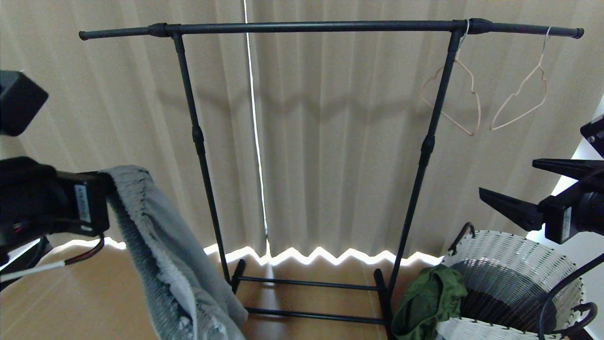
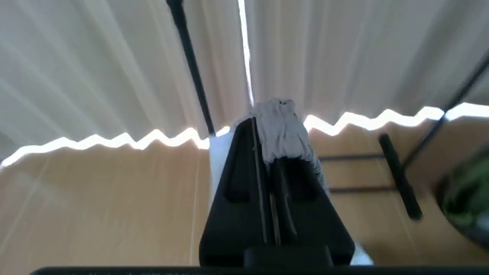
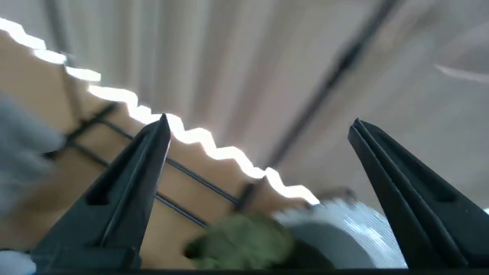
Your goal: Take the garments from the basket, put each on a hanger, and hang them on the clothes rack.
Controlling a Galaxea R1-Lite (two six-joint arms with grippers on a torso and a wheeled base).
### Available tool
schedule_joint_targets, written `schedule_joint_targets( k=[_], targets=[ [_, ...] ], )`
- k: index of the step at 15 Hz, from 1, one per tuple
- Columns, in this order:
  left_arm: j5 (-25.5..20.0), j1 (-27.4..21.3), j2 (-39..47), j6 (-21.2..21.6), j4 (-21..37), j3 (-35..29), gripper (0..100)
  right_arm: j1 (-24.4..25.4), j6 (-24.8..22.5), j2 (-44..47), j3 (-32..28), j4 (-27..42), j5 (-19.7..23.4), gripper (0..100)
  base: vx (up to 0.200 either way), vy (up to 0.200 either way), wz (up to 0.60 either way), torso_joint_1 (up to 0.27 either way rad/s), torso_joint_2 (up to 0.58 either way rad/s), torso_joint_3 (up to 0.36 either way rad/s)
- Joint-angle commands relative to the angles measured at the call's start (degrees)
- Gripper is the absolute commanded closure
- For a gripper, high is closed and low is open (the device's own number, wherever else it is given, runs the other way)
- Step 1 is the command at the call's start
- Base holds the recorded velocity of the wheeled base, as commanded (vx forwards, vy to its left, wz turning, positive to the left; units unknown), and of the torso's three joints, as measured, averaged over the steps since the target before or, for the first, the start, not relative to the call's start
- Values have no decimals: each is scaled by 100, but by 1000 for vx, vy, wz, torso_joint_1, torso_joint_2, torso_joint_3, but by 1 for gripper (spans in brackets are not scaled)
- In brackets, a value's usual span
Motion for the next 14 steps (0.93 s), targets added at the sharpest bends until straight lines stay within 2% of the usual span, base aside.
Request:
schedule_joint_targets(
  k=[1,4,6,10,14],
  targets=[
    [-120,390,-640,37,7,385,100,-487,-146,-174,155,-17,-6,0,0,0,0,0,0,0],
    [-120,601,-675,46,7,420,100,-619,-155,-200,216,-17,-50,0,0,0,0,0,0,0],
    [-120,601,-702,46,-37,517,100,-628,-155,-218,304,-17,-235,0,0,0,0,0,0,0],
    [-138,601,-684,63,-37,543,100,-628,-155,-341,401,-9,-235,0,0,0,0,0,0,0],
    [-120,601,-948,230,-46,754,100,-628,-164,-455,454,-9,-235,0,0,0,0,112,-278,-156]
  ],
)
